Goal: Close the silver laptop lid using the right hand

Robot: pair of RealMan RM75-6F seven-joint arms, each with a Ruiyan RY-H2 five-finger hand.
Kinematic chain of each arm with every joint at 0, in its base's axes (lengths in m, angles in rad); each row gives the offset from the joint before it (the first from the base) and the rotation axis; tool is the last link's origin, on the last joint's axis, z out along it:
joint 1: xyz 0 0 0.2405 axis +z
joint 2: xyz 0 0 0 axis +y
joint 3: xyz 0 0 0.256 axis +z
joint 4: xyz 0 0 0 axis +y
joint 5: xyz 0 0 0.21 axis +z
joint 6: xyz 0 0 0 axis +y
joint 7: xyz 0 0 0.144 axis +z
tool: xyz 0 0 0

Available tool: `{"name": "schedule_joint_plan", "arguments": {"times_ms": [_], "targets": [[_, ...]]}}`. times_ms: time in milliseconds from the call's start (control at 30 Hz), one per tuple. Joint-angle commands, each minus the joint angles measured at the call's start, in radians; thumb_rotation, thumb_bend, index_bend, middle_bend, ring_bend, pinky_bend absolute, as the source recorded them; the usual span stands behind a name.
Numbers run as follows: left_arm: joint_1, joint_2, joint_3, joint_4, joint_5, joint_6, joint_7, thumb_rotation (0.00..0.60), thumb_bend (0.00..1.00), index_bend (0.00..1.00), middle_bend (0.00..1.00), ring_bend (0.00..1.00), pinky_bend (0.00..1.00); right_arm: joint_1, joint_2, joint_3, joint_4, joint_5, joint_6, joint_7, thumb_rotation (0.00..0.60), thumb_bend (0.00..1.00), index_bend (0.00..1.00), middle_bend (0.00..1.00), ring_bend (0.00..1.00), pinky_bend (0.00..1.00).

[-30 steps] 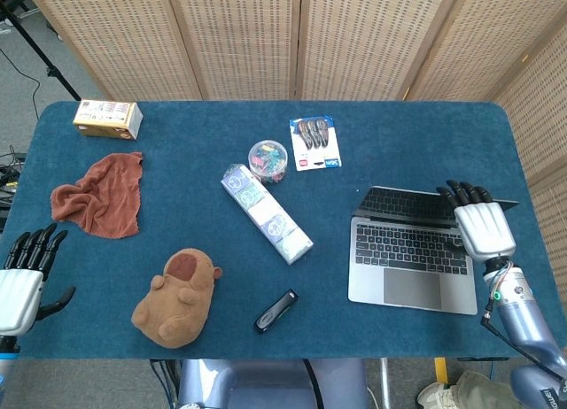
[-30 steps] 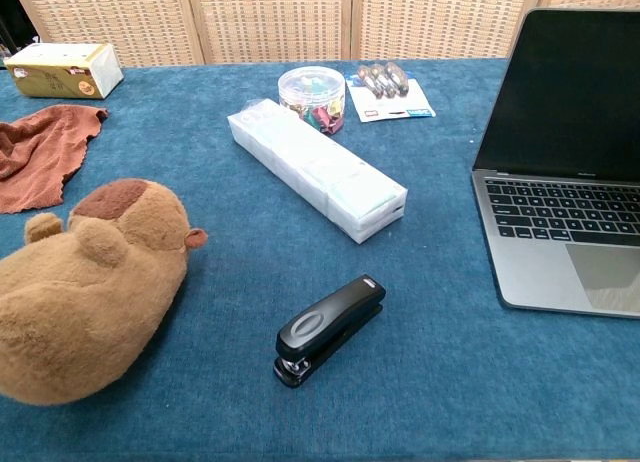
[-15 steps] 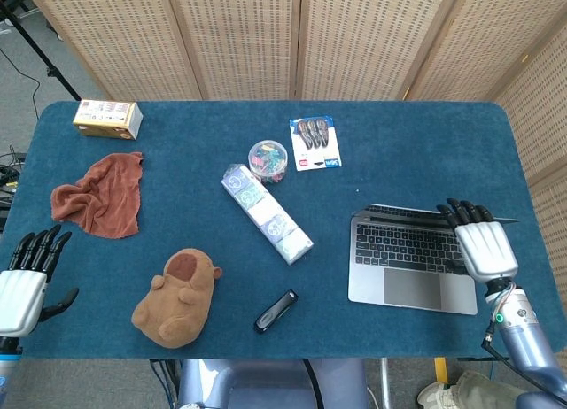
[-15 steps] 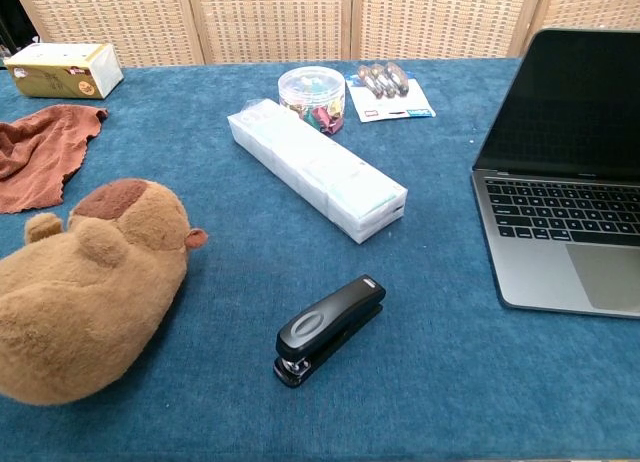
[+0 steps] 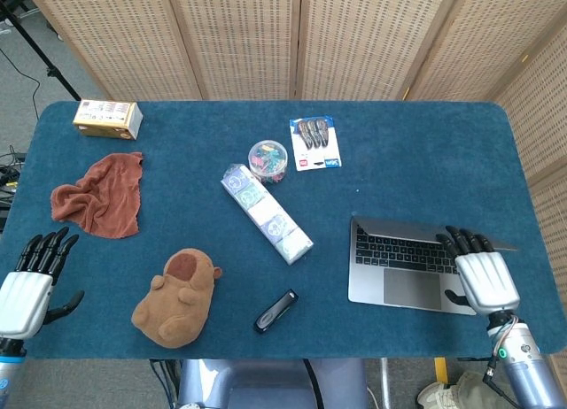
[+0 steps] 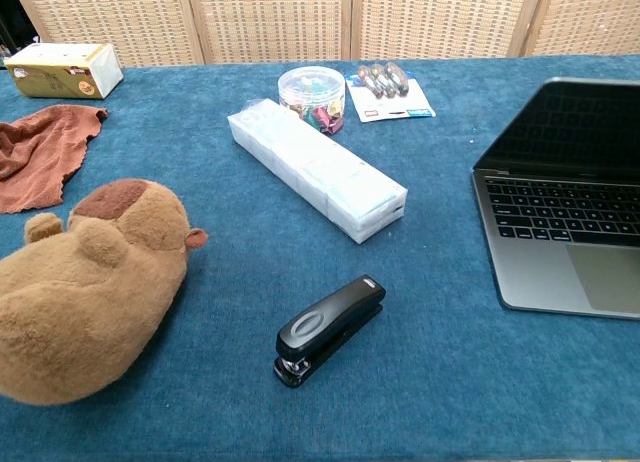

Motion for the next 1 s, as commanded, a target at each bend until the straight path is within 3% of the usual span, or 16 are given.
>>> {"name": "schedule_joint_plan", "arguments": {"times_ms": [33,633,1000], "targets": [[0.001,0.002,0.003,-0.003,0.007,0.004,-0.002,0.6,0.25,0.08,0.0,0.0,0.0,-0.021,-0.011,-0.022,-0.012,-0.016,0.013,-0.014,0.6,0.18,0.14,0.09,0.12,0.17],[0.005,0.012,0.007,-0.015,0.027,0.019,-0.011,0.6,0.25,0.08,0.0,0.0,0.0,-0.101,-0.087,-0.103,-0.008,-0.069,0.02,-0.043,0.6,0.18,0.14,0.09,0.12,0.17],[0.009,0.024,0.01,-0.028,0.039,0.032,-0.013,0.6,0.25,0.09,0.0,0.0,0.0,-0.114,-0.144,-0.117,0.024,-0.061,-0.01,-0.051,0.6,0.18,0.14,0.09,0.12,0.17]]}}
